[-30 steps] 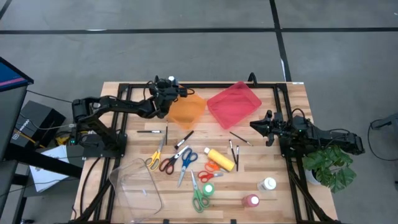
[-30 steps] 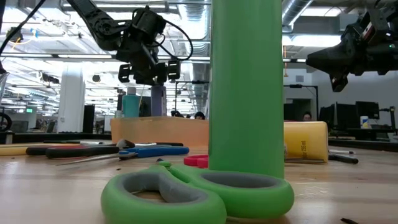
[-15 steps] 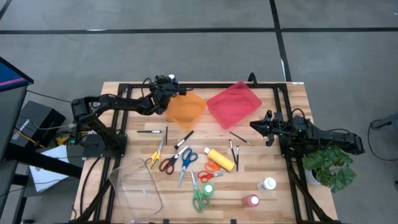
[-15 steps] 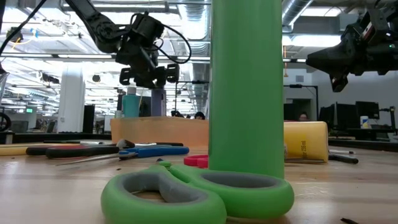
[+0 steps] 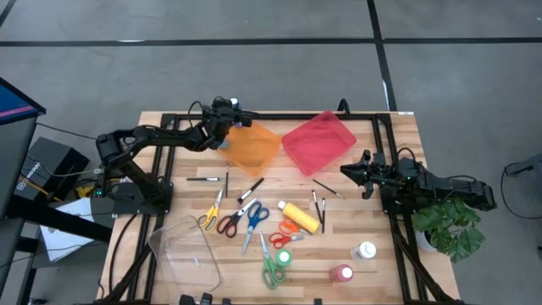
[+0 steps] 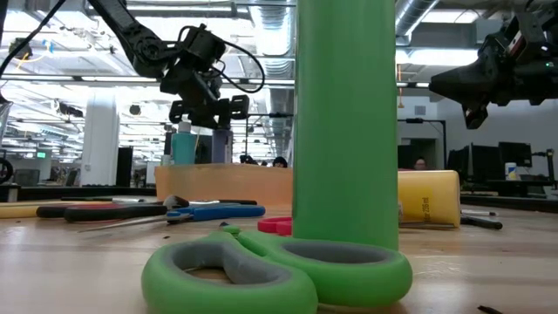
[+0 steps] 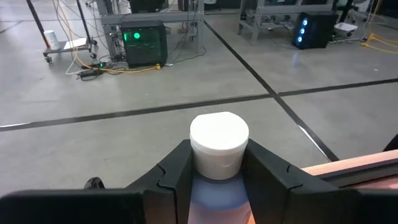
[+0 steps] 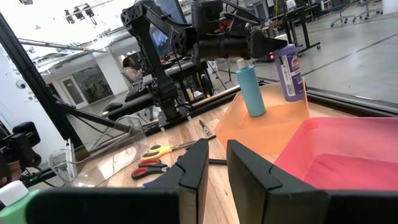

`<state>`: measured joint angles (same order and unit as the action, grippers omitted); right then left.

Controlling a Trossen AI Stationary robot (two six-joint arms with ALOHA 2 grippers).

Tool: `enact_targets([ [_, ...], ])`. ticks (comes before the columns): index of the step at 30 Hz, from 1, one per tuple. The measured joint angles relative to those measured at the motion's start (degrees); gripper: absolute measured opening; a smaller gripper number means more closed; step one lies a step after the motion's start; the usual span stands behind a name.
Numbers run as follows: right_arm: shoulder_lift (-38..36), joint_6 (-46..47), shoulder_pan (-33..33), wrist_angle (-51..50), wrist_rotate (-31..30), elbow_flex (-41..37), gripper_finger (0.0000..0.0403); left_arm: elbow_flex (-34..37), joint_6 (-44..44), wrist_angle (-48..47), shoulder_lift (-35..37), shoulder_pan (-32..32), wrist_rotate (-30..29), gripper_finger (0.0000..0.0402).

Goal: Pick & Place Paint Supplies
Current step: Put the blue paint bottle into the orange bin

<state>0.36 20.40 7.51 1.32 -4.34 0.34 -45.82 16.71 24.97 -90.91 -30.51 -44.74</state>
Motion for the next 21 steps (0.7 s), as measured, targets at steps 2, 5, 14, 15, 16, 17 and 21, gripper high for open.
enact_targets([
  [2,0.0,0.0,0.0,0.0,0.0,0.02,0.0057,0.0,0.0,0.04,0.0,-0.36,0.29,0.0109],
  [5,0.0,0.0,0.0,0.0,0.0,0.01,0.0057,0.0,-0.07,0.03,0.0,-0.69,0.27,0.0109],
  [14,0.0,0.0,0.0,0.0,0.02,0.01,0.0057,0.02,-1.75,0.04,0.0,-0.71,1.21,0.0109],
  [15,0.0,0.0,0.0,0.0,0.02,0.02,0.0057,0.02,-2.14,0.08,0.0,-0.74,1.24,0.0109],
  [16,0.0,0.0,0.0,0.0,0.02,0.0,0.0057,0.02,-2.49,0.09,0.0,-0.82,1.23,0.0109],
  [17,0.0,0.0,0.0,0.0,0.02,0.01,0.0057,0.02,-2.54,0.08,0.0,-0.92,1.24,0.0109],
  [21,0.0,0.02,0.0,-0.01,0.02,0.02,0.0057,0.49,-2.54,-0.2,0.0,-0.98,1.21,0.0109],
])
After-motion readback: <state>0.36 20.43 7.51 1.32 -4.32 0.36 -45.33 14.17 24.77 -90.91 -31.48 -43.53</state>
